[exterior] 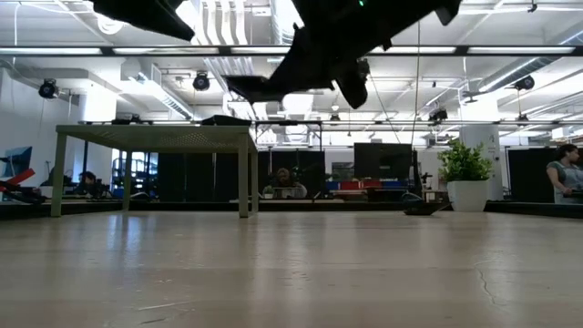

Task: Pick & Place Mini shaped plates
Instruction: Stack the black square plate on top of the black square plate on the shelf

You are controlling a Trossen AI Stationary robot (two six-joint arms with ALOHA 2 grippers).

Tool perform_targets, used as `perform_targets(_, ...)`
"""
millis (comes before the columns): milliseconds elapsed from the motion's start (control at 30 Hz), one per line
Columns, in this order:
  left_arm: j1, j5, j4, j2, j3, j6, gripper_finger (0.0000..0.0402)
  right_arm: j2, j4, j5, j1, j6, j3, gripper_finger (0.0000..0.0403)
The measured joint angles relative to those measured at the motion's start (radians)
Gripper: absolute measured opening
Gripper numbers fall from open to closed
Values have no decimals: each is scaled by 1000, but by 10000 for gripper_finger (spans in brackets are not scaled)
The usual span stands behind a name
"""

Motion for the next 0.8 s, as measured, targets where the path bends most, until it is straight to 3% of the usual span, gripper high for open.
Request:
perform_targets(133, 0, -35, 61, 45, 0, -49, 80, 0, -4, 58, 9, -24, 11, 8)
perform_targets(333, 2, -171, 113, 78, 9, -162, 80, 0, 5, 71, 13, -30, 9, 8)
perform_targets(633, 5, -196, 268, 188, 10, -258, 80, 1, 18, 73, 12, -71, 4, 8)
perform_targets(800, 6, -328, 277, 228, 25, -284, 80, 1, 30, 73, 12, -89, 4, 8)
